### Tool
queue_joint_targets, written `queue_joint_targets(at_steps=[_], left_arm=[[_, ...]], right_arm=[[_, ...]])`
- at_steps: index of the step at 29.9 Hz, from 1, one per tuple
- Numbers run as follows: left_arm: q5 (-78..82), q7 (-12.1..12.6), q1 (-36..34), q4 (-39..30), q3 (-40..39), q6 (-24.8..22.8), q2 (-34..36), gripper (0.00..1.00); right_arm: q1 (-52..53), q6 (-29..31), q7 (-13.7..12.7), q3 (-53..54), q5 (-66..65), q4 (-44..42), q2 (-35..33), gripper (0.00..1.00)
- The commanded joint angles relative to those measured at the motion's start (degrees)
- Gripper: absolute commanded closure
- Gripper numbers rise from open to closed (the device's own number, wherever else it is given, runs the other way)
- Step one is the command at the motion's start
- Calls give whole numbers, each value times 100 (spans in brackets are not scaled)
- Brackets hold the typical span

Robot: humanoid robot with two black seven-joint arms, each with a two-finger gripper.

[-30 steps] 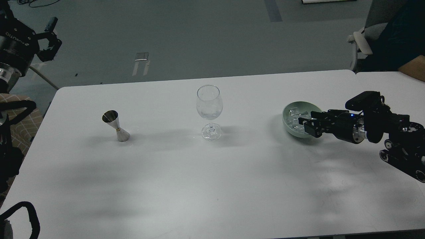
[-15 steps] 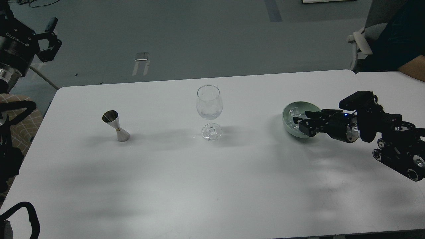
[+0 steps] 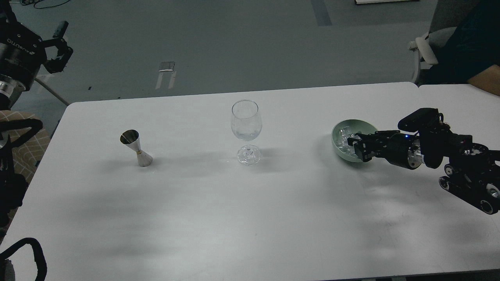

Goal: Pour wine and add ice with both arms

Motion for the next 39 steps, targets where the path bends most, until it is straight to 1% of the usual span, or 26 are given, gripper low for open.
queue_joint_targets(at_steps=[1,2,5,8,10,15,18,22,24,28,32,34,38,39], left_arm=[[0,0,-8,-6,0,0,2,2],[0,0,-17,-23,0,9,2,2],[0,0,-26,-32,0,0,2,2],[0,0,-26,-49,0,9,-7,2],[0,0,-26,-84,0,9,-7,2],[0,0,-34,-94,0,9,-16,2],[0,0,-43,-94,9,18,-24,2],[9,0,-43,-94,9,18,-16,2],[9,0,-52,-94,9,18,-7,2],[9,9,-52,-94,9,18,2,2],[9,9,-34,-94,9,9,2,2],[9,9,-52,-94,9,9,2,2],[0,9,-78,-94,9,9,2,2],[0,9,-78,-94,9,9,2,2]], right_arm=[[297,-13,-3,23,46,340,-344,89],[464,-5,-3,23,72,550,-581,89],[790,48,-3,14,90,1035,-969,89],[1237,311,5,31,99,1614,-1399,89],[1492,399,5,23,108,1922,-1514,89],[1994,593,5,31,117,2205,-1454,90],[2266,681,-3,14,221,2214,-1225,90],[2688,1014,-12,-13,450,2170,-603,90],[2768,1068,-21,-82,451,2117,-373,90],[3382,1103,-21,-801,608,1662,531,90],[3761,1199,-3,-1128,854,1195,1112,90],[3997,1479,14,-1234,977,1019,1498,90],[4244,1796,49,-1269,1145,834,1728,90],[4323,1971,58,-1269,1197,703,1789,90]])
